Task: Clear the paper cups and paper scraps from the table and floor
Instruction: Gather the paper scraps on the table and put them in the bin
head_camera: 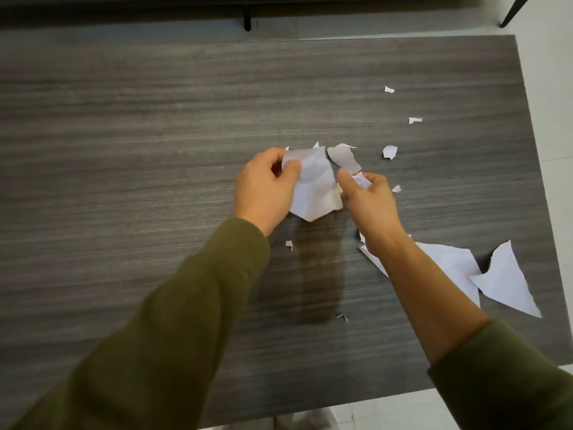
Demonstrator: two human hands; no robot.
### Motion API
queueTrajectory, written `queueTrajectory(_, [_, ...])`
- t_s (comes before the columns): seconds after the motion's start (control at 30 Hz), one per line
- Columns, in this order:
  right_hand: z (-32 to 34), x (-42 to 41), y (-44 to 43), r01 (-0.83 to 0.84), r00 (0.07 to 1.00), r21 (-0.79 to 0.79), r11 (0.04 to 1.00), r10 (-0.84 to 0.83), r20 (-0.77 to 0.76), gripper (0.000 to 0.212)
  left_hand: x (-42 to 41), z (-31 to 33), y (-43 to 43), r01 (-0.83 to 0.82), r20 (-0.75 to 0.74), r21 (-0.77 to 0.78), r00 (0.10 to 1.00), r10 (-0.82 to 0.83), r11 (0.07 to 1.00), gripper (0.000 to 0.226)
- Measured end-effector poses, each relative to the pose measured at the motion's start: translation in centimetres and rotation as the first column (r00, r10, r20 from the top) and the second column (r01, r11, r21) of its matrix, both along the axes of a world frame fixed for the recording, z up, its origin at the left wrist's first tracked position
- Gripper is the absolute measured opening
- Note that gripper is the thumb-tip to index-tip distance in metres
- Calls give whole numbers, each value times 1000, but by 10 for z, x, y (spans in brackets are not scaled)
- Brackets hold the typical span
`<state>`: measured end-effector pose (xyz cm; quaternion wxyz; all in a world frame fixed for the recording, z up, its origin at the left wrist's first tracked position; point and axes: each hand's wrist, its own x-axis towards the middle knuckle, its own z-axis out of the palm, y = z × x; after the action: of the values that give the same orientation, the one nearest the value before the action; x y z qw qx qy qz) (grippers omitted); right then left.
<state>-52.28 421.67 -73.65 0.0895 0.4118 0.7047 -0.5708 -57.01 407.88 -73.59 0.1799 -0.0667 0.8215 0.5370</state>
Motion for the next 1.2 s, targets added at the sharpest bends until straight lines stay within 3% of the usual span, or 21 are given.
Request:
queueTrajectory(0.07, [1, -4, -9, -39, 998, -54, 998, 37, -47, 37, 8, 11, 0, -41, -1, 138, 999, 42, 990, 15])
queueTrajectory(0.17, [5, -13, -23, -70, 995, -251, 966, 49, -92, 59, 23, 22, 11, -141, 246, 447, 969, 30, 883, 15])
queueTrajectory(0.27, [13, -20, -32, -57, 994, -335, 941, 21, -111, 56, 26, 22, 19, -323, 434, 538, 898, 72, 779, 14])
queueTrajectory(0.4, [15, -19, -45, -162, 982, -220, 962, 135, -131, 32, 19, 16, 13, -281, 343, 353, 926, 156, 892, 12])
queueTrajectory(0.53, [12, -19, -44, -123, 989, -89, 988, 115, -88, 27, 8, 13, -7, -50, 184, 203, 983, 12, 978, 15])
queueTrajectory(0.63, [10, -21, -35, -95, 991, 31, 995, 98, -88, 27, -5, 6, -40, -2, 34, -73, 999, 4, 997, 15])
queueTrajectory(0.73, [12, -24, -32, -129, 987, 0, 992, 128, -96, 24, -9, -4, -73, 40, -2, -438, 999, -46, 898, 12])
queueTrajectory(0.9, [9, -22, -35, -217, 976, -16, 976, 217, -1, 22, 11, -21, -74, 186, 284, -429, 957, -64, 884, 23])
queueTrajectory(1.07, [3, -9, -31, -159, 987, -64, 985, 160, 9, 22, 33, -27, -67, 326, 115, -626, 937, -330, 708, 19])
queueTrajectory(1.2, [0, 0, -33, -62, 997, -185, 981, 69, 31, 22, 37, -31, -67, 367, 84, -640, 907, -413, 675, 22])
